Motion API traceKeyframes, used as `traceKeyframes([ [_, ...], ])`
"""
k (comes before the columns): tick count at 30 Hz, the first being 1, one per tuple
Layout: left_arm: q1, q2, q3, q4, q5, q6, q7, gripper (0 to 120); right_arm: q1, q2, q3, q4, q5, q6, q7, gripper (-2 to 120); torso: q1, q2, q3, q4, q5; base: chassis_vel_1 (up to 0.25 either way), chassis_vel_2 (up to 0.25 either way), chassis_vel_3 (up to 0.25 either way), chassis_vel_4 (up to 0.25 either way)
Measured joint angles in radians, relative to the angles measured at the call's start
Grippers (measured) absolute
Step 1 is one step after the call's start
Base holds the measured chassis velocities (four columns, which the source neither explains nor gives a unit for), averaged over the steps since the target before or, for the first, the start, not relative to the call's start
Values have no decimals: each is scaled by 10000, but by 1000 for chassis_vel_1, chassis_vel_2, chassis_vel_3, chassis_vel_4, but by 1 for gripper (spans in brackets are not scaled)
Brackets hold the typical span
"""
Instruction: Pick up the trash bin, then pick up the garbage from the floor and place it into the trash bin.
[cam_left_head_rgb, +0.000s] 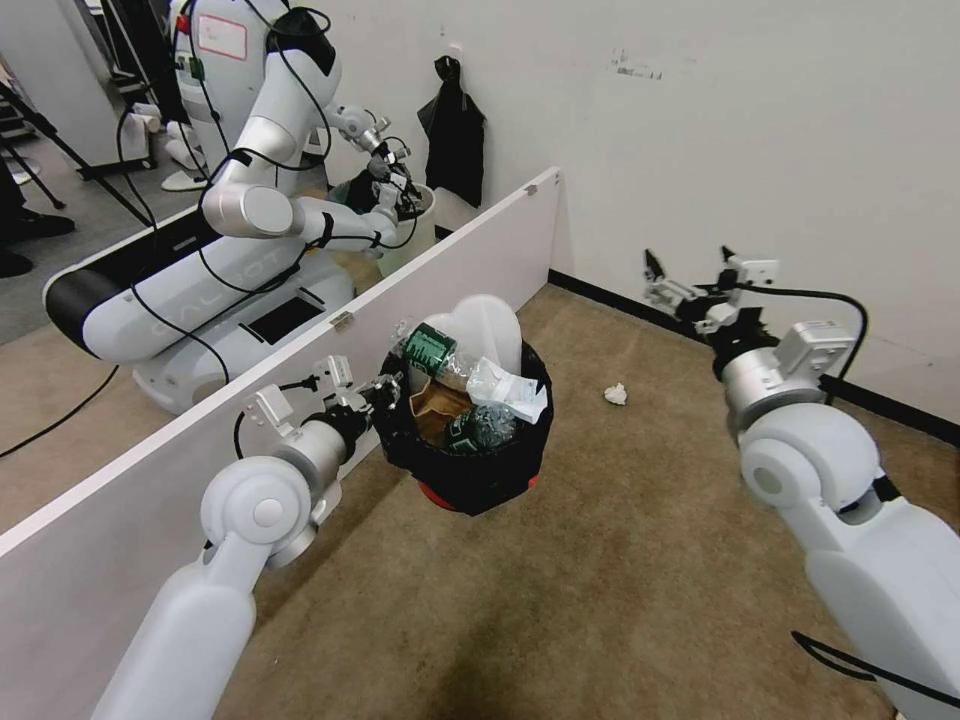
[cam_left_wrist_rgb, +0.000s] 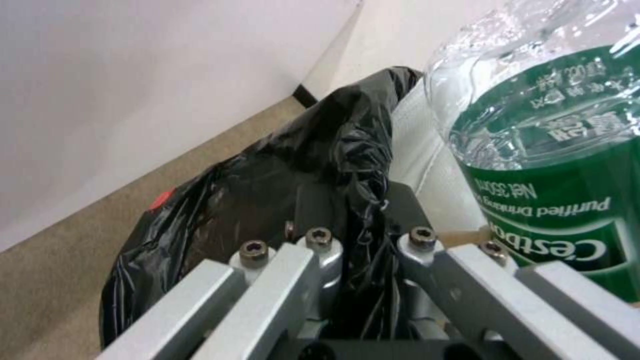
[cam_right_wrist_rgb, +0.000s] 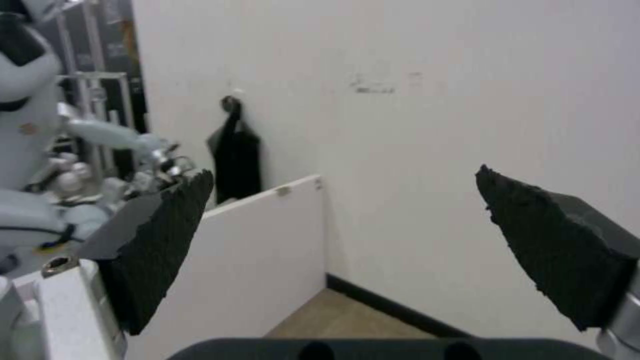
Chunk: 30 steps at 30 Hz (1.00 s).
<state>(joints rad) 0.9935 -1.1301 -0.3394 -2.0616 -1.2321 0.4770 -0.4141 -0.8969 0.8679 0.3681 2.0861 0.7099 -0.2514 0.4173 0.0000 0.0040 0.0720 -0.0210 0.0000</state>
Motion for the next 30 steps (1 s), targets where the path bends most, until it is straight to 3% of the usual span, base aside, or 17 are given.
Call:
traceKeyframes([
  [30,87,35,-102,-179,174,-103,77,4,152,331,-38,-455,-366,14,147,100,0,-38,-39,0,-1,-5,-4,-5,-4],
])
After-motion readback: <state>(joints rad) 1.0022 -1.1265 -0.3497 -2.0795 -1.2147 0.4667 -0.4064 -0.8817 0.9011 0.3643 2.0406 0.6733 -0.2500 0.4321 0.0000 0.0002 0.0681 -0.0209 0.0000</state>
